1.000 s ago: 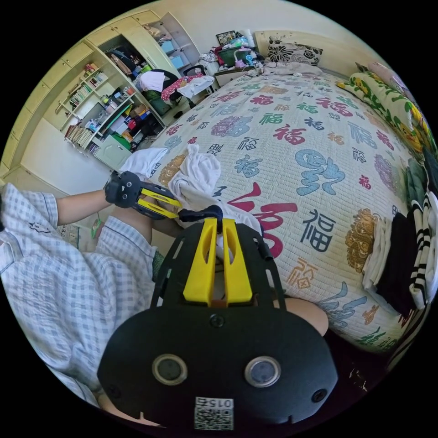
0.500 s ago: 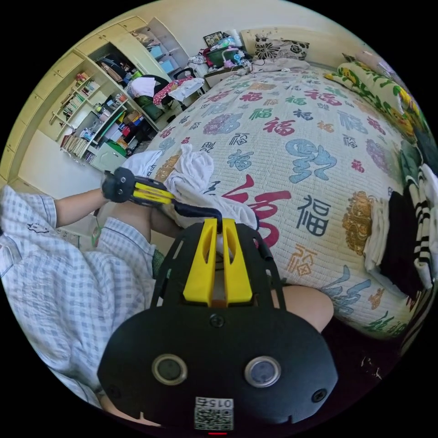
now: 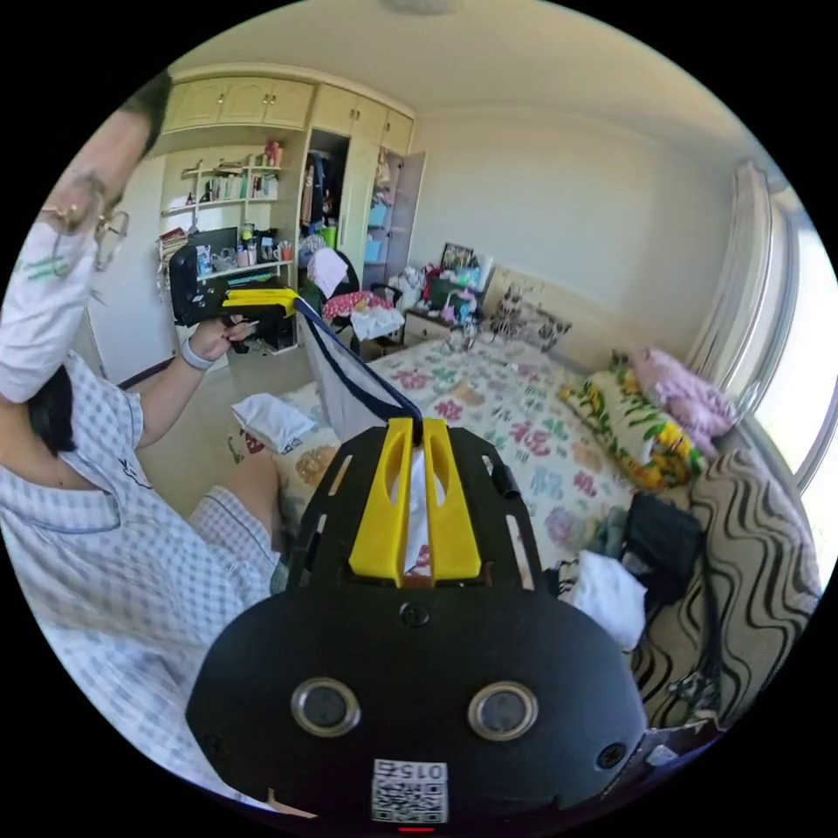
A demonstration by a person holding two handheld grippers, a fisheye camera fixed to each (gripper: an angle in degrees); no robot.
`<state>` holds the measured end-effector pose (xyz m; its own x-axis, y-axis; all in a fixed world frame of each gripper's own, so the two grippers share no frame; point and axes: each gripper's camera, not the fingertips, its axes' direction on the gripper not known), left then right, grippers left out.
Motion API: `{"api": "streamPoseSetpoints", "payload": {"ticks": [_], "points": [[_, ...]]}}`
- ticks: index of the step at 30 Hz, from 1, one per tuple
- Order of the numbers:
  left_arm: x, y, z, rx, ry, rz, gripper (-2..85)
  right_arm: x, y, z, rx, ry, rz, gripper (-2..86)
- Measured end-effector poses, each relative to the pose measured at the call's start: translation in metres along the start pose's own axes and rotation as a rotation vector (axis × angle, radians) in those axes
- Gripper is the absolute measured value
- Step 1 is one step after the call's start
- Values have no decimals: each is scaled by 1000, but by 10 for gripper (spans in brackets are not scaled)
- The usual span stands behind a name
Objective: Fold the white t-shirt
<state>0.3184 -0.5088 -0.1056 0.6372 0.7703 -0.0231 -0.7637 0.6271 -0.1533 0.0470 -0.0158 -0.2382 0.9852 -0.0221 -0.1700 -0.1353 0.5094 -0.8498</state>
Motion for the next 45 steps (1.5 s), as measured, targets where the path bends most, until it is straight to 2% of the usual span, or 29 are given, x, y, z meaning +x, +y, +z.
{"api": "streamPoseSetpoints", "payload": {"ticks": [6, 12, 18, 20, 21, 23, 25, 26, 28, 31, 33, 35, 38, 43, 45], "points": [[-20, 13, -54, 130, 19, -35, 4, -14, -29, -64, 152, 56, -110, -1], [-54, 37, 5, 88, 65, -60, 3, 12, -52, -44, 153, 94, -147, -1], [-114, 82, 199, -150, 81, -129, 6, 102, -82, 83, 12, 31, -65, 1], [-146, 112, 316, -287, 62, -163, 8, 139, -92, 145, -65, 0, -19, 3], [-153, 122, 349, -323, 44, -163, 9, 165, -99, 193, -120, -14, 22, 5], [-180, 182, 484, -506, -66, -246, 14, 207, -108, 275, -192, -50, 117, 10], [-192, 242, 569, -678, -52, -380, 18, 254, -105, 392, -291, -92, 286, 27], [-190, 282, 604, -770, -61, -440, 21, 263, -99, 419, -327, -110, 335, 33], [-174, 333, 623, -805, -87, -474, 27, 278, -65, 493, -415, -228, 492, 44], [-136, 411, 614, -848, 50, -490, 39, 261, -4, 520, -423, -415, 462, 53], [-112, 463, 597, -920, 143, -562, 53, 247, 45, 524, -470, -467, 478, 59], [-82, 529, 571, -1001, 331, -758, 74, 235, 95, 525, -523, -521, 561, 71], [-38, 589, 553, -1083, 479, -943, 97, 213, 162, 527, -581, -608, 746, 85], [16, 632, 592, -1154, 581, -1035, 99, 166, 181, 571, -754, -638, 735, 92], [24, 630, 613, -1209, 495, -941, 72, 161, 175, 592, -773, -647, 725, 60]]}}
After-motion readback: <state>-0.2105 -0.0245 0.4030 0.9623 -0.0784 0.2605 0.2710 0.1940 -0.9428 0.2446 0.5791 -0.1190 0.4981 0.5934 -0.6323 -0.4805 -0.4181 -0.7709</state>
